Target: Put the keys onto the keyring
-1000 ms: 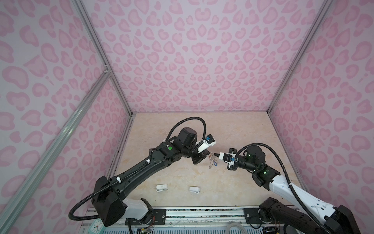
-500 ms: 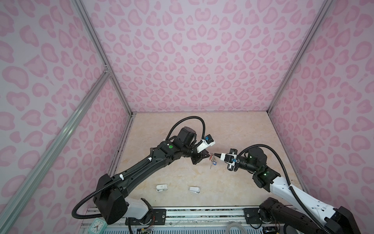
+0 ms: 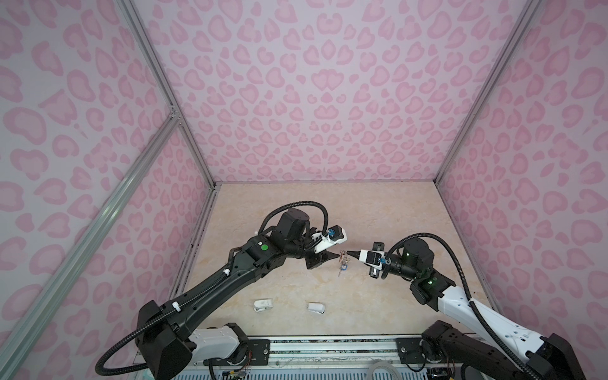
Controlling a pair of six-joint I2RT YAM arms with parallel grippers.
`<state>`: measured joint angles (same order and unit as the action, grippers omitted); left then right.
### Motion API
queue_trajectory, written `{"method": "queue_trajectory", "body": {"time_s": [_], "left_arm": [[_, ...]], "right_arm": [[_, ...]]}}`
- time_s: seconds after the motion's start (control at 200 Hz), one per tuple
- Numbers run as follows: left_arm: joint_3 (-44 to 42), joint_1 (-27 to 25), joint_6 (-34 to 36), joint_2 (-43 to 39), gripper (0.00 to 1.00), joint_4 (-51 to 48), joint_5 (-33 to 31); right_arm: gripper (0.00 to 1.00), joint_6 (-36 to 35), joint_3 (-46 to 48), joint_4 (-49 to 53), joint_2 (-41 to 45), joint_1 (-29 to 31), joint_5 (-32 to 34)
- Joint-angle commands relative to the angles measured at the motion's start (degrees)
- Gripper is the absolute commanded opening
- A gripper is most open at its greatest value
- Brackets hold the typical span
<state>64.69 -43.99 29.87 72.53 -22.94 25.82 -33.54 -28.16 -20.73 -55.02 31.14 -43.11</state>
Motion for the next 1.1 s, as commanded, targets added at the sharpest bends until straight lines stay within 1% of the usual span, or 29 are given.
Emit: {"method": "queue_trajectory", "body": {"time_s": [0.0,0.095,0.105,0.12,0.325,0.45,0.535,0.825,0.905,0.955,0.995,1.095], "left_arm": [[0.0,-0.4,4.2,0.5,0.38,1.5,1.8],[0.3,-0.7,4.6,1.2,0.38,1.7,1.8],[0.4,-0.7,4.6,1.2,0.34,1.8,1.8],[0.4,-0.7,4.7,1.4,0.33,1.8,1.8],[0.9,-1.1,5.2,2.5,0.3,2.0,1.5],[0.9,-1.3,5.3,2.6,0.27,2.7,1.2],[0.9,-1.3,5.5,2.6,0.23,2.9,1.4],[0.5,-1.5,5.7,2.2,0.17,3.0,2.8],[0.4,-1.6,5.8,2.2,0.12,2.9,3.3],[0.4,-1.6,6.0,2.3,0.04,2.7,3.3],[0.2,-1.6,6.1,2.3,0.03,2.5,3.1],[0.2,-1.7,5.7,2.8,0.03,1.5,1.1]], "right_arm": [[0.0,0.8,-0.3,-2.9,0.1,0.0,-1.7],[0.0,1.0,-0.2,-3.3,0.4,0.0,-2.1],[0.0,1.0,-0.2,-3.3,0.4,-0.1,-2.2],[0.0,1.0,-0.2,-3.3,0.4,0.0,-2.2],[0.0,1.1,-0.5,-3.1,0.7,0.0,-2.9],[0.0,1.4,-0.7,-2.8,0.5,0.1,-3.9],[0.0,1.4,-0.8,-2.7,0.3,0.2,-4.2],[0.0,1.2,-1.1,-1.6,-0.5,0.8,-4.4],[0.0,1.3,-1.1,-1.5,-0.8,0.9,-4.2],[0.0,1.5,-1.1,-1.6,-0.9,1.0,-3.8],[0.0,2.0,-1.0,-1.6,-1.0,1.2,-2.6],[0.17,2.2,-1.1,0.2,-1.0,1.2,0.4]]}}
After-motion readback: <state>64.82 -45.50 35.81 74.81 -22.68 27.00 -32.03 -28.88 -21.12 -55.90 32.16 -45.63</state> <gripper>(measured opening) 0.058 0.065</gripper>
